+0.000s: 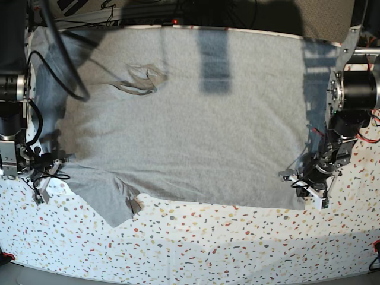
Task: Fold the T-shirt properly
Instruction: 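Lift the hem corners with both grippers and carry them toward the collar, then lay the hem over the shirt body and release both grippers, then grasp the folded side edge with the right gripper and fold it inward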
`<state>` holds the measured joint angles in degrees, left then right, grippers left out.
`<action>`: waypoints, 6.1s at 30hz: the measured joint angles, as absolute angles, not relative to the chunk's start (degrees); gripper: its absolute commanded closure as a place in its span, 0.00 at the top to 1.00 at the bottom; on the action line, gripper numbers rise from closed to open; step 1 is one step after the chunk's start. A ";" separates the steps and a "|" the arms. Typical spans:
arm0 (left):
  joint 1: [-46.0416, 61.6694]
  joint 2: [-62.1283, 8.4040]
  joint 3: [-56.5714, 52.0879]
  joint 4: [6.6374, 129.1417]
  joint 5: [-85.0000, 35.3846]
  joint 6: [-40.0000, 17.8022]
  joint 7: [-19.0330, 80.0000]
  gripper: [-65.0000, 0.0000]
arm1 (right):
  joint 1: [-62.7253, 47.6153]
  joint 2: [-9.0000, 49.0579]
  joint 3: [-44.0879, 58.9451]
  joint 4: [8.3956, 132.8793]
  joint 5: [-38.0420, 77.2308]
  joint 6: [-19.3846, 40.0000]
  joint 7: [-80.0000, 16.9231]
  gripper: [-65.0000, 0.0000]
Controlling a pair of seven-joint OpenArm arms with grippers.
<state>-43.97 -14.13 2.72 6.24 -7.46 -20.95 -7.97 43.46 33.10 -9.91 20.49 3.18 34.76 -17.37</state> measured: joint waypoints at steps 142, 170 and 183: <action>14.46 -25.41 -9.39 90.17 -28.88 -16.91 25.45 0.52 | 24.25 26.17 3.77 52.82 19.64 32.40 -48.29 0.47; 14.46 -25.43 -9.39 90.17 -28.12 -16.86 25.45 0.52 | 23.68 21.43 3.68 64.66 25.91 39.31 -60.73 0.00; 14.61 -25.34 -9.39 90.17 -25.08 -16.88 25.54 0.52 | 1.30 22.22 3.90 101.34 36.05 39.11 -69.10 0.00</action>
<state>14.61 -25.34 -9.39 90.17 -25.08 -16.88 25.54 1.30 22.22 3.90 101.34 36.05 39.11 -69.10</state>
